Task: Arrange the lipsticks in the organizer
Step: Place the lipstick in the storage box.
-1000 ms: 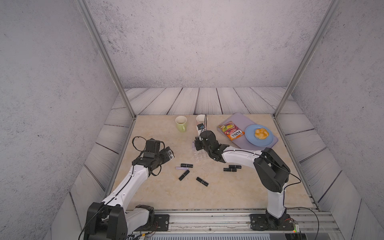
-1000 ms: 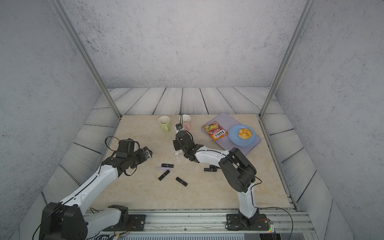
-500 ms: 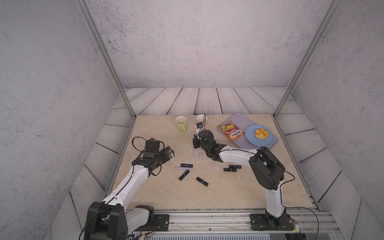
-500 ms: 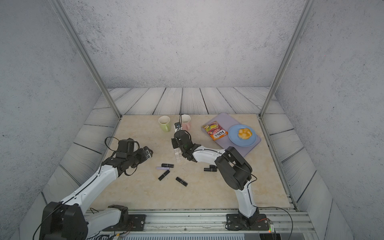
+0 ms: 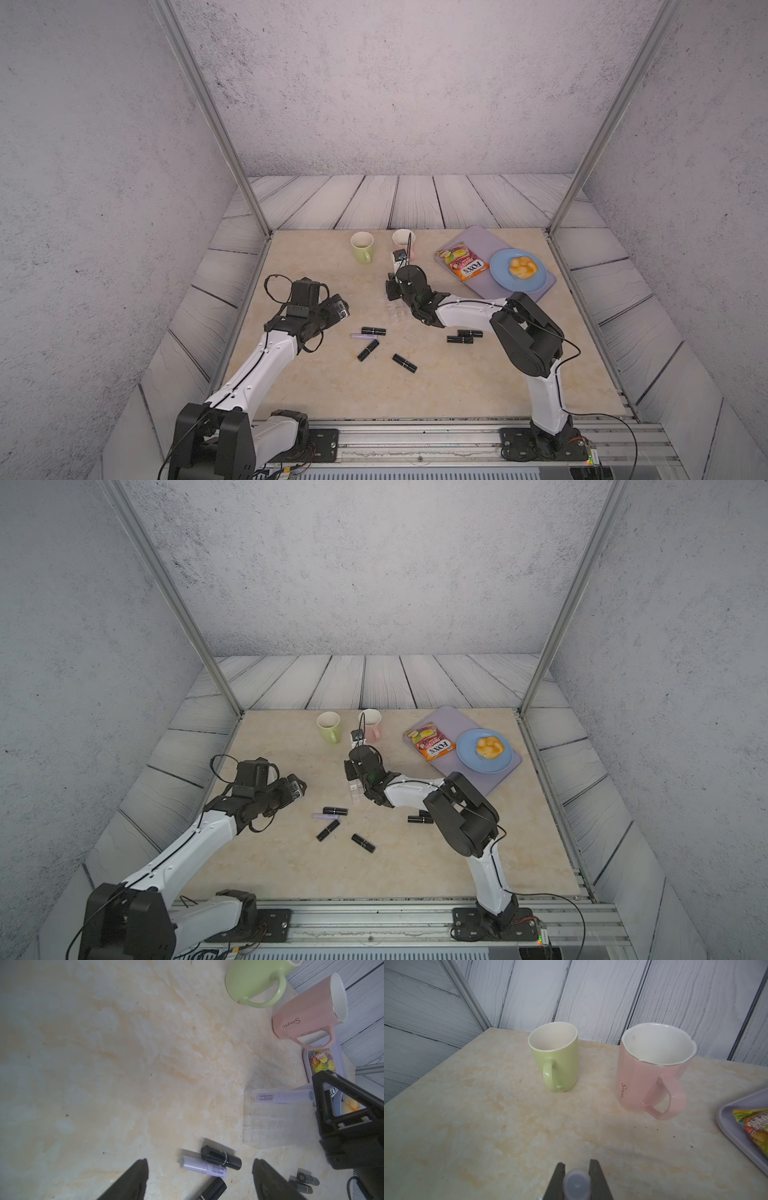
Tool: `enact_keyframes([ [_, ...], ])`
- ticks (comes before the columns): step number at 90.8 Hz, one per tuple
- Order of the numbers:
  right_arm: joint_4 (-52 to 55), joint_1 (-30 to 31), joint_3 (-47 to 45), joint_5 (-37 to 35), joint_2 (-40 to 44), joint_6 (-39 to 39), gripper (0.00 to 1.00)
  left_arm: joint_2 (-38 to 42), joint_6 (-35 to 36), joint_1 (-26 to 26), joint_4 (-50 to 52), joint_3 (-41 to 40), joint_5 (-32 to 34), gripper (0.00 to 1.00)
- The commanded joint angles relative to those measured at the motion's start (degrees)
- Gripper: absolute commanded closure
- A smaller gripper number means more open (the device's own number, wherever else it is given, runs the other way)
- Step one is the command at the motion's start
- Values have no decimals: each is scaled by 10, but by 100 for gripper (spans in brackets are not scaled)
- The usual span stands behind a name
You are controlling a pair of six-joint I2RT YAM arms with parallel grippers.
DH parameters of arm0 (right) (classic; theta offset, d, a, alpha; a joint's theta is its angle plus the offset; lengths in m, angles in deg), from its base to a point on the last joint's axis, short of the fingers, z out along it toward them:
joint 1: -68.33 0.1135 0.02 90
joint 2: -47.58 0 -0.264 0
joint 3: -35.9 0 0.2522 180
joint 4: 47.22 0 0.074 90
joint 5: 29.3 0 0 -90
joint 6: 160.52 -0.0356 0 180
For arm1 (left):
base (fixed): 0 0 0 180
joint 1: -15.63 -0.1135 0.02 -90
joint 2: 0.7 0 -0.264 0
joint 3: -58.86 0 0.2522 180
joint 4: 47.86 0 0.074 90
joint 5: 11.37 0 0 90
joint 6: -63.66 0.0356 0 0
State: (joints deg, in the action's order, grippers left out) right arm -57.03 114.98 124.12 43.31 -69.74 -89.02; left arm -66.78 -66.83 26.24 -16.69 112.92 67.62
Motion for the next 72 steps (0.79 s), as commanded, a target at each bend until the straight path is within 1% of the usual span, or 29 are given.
enact_keyframes([
  [1,-16,-1,-17,-16,2,-12,77,7,8,-6,17,9,-6,16],
  [14,-18,-1,-30,-14,21,-18,63,13,14,-6,32,14,-8,16],
  [32,-14,-1,-40,-14,46,-29,51,21,25,-6,48,14,-10,18],
  [43,14,-1,-45,-5,98,-41,45,26,44,-5,76,22,-15,19],
  [51,72,-2,-42,5,141,-52,43,21,56,-5,98,21,-20,19],
  [59,168,-1,-36,15,177,-85,42,10,56,0,110,12,-37,22],
  [65,235,-1,-41,49,202,-106,43,4,53,18,111,8,-37,23],
  [72,321,-1,-45,100,226,-125,43,-7,72,55,121,19,-8,23],
])
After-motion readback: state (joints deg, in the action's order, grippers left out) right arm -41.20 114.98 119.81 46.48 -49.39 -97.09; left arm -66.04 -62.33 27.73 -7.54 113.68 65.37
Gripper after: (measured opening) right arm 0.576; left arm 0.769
